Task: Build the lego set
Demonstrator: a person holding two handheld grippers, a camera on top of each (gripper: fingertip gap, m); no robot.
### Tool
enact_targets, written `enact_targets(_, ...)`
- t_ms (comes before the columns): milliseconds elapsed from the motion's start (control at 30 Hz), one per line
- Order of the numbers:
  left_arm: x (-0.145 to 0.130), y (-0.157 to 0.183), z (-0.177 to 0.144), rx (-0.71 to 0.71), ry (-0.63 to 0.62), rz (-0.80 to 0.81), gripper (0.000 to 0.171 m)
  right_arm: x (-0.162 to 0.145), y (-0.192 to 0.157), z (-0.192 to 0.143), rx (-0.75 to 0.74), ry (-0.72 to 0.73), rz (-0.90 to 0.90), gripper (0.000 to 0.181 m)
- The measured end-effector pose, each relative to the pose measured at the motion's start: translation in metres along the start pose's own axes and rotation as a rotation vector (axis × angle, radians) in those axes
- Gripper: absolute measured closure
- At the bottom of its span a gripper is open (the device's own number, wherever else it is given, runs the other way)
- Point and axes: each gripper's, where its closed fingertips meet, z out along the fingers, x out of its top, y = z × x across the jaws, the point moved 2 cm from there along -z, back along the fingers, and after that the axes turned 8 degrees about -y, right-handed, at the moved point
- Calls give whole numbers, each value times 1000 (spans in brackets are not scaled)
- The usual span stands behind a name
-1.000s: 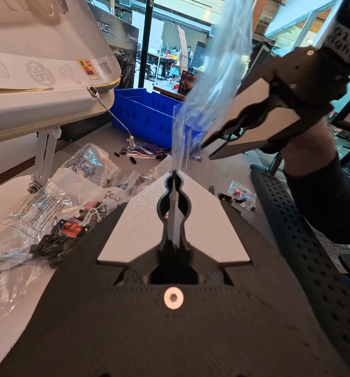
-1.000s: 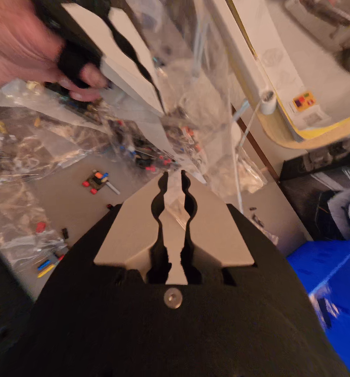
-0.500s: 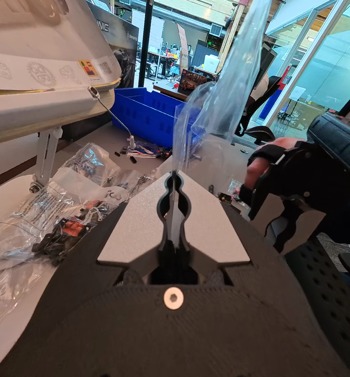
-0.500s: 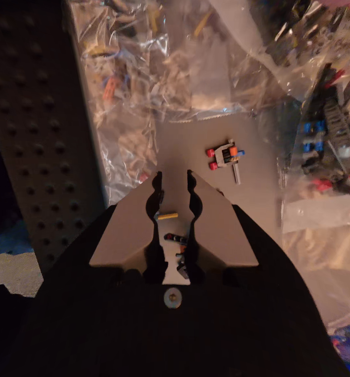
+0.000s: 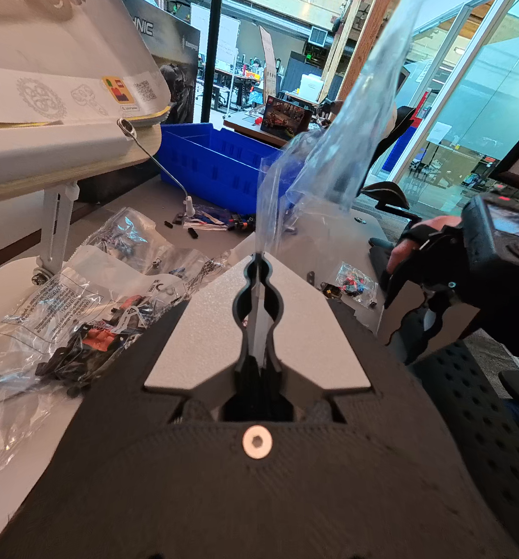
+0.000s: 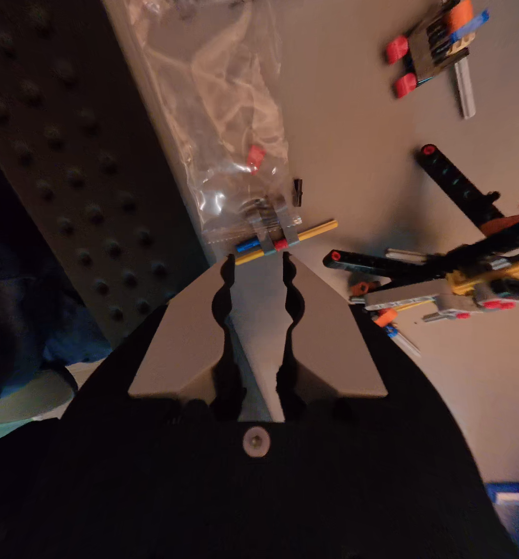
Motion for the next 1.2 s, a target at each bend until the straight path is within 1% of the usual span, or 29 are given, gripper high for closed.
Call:
enact_targets(67,0,0,0,-3,-2,-1,171,0,-2,7,12,0,8,152)
enact_targets(167,0,0,-1,-2,0,-2,171,0,0,7,-5,4,11,164)
enact_targets(200,0,-1,-1,-1,2,-3,171,-4,7,6,-39,-16,30,170)
enact_targets(267,0,-1,-2,-1,3,-3,171,-7,17,1,-110,-38,46,165)
enact_targets(367,1,-2,-2,-1,4,-3,171,13,5,-11,-95,70,-24,167)
enact_targets(400,1,-2,-2,-1,5,-4,171,18,3,-12,-101,82,-50,167)
enact_targets(500,1,-2,-3,0,5,-4,171,23,3,-5,-99,69,-79,160)
enact_targets(600,1,-2,-3,1,6,-3,171,37,-2,-2,-56,135,-89,158)
enact_targets(667,1,-2,-3,1,7,-5,171,44,-5,3,-42,141,-98,154)
enact_targets(767,1,-2,-3,1,7,-4,171,50,-5,4,-60,152,-115,153)
enact_targets(833,1,-2,-4,2,10,-5,171,53,1,0,-85,179,-91,143)
enact_targets(900,2,-3,-5,2,12,-6,171,56,1,-3,-56,208,-78,136)
enact_targets(967,1,-3,-4,0,11,-7,171,55,2,0,-42,191,-73,133)
enact_targets(1000,1,-3,-4,0,9,-7,171,55,1,3,-29,179,-78,134)
enact_targets(1067,0,-2,-3,-1,5,-4,171,56,-4,10,6,165,-95,146)
enact_targets(1133,1,-2,-3,-1,6,-5,171,57,-5,16,3,149,-108,156)
enact_targets(1167,1,-3,-4,0,7,-6,171,58,-3,15,-16,156,-111,169)
enact_targets(1200,1,-3,-4,0,9,-7,171,59,-3,14,-28,162,-115,178)
